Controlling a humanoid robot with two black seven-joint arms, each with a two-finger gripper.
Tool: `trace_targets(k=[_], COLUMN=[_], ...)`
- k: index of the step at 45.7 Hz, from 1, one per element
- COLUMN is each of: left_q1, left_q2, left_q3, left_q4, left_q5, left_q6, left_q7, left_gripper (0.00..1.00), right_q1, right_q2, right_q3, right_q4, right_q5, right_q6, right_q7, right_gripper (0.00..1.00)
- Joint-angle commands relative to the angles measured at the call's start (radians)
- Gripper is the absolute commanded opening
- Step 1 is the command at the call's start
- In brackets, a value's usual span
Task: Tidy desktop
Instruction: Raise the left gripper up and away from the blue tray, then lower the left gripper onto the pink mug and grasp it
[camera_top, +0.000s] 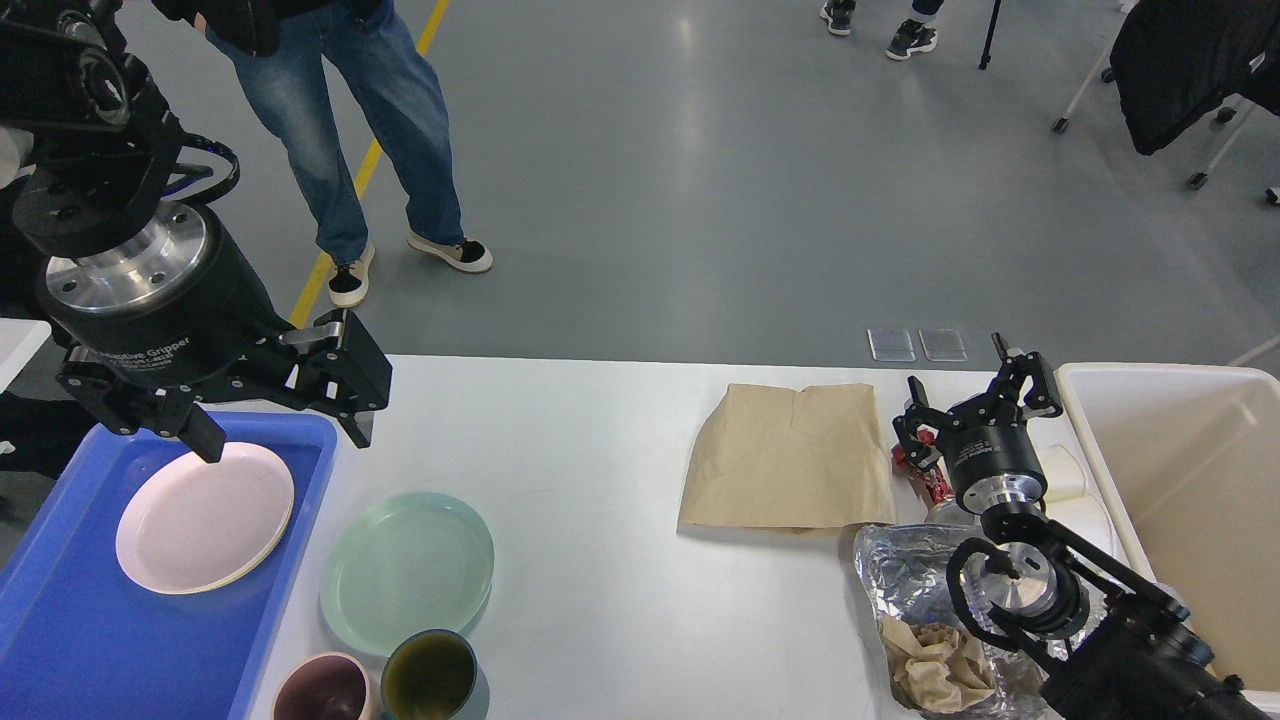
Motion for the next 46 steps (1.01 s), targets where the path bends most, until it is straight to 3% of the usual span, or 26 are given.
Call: trace_targets(k=[1, 10, 16, 25, 28, 37, 46], left_q1=[0.035, 0.104, 0.239, 0.491, 0.535, 0.722, 0.856], left_q2=[0.016, 0.049, 0.057, 0.101, 0.109, 0.160, 0.318], left_q3=[0.026, 0.035, -0.024, -0.166, -0.167, -0.160, -0.199], left_q4=[0.003, 0.020, 0.032, 0.053, 0.063, 0.098, 0.121], left_q5=[0.001, 0.001, 0.019, 0.220, 0.235, 0.364, 0.540], left_q6=[0.004, 0.054, 0.092, 0.329, 0.367, 0.412, 0.448], left_q7=[-0.006, -0.009, 0.011, 0.025, 0.026, 0.031, 0.029], left_gripper=[0.97, 0.97, 0.97, 0.96, 0.96, 0.95, 0.91], right_q1=[-0.001, -0.001, -0.001, -0.001, -0.001, -0.001, -0.001], right_q2=[0.000, 0.000, 0.000, 0.000, 0.000, 0.000, 0.000], right_q3=[0.000, 0.000, 0.000, 0.000, 0.000, 0.000, 0.000], right_q4=[0.000, 0.000, 0.000, 0.000, 0.000, 0.000, 0.000], right_q5=[0.000, 0.000, 0.000, 0.000, 0.000, 0.000, 0.000], right_q6=[0.000, 0.000, 0.000, -0.002, -0.002, 0.000, 0.000], right_q7=[0.000, 0.000, 0.000, 0.000, 0.000, 0.000, 0.000], right_gripper=[1.00, 1.00, 1.00, 1.00, 1.00, 1.00, 1.00])
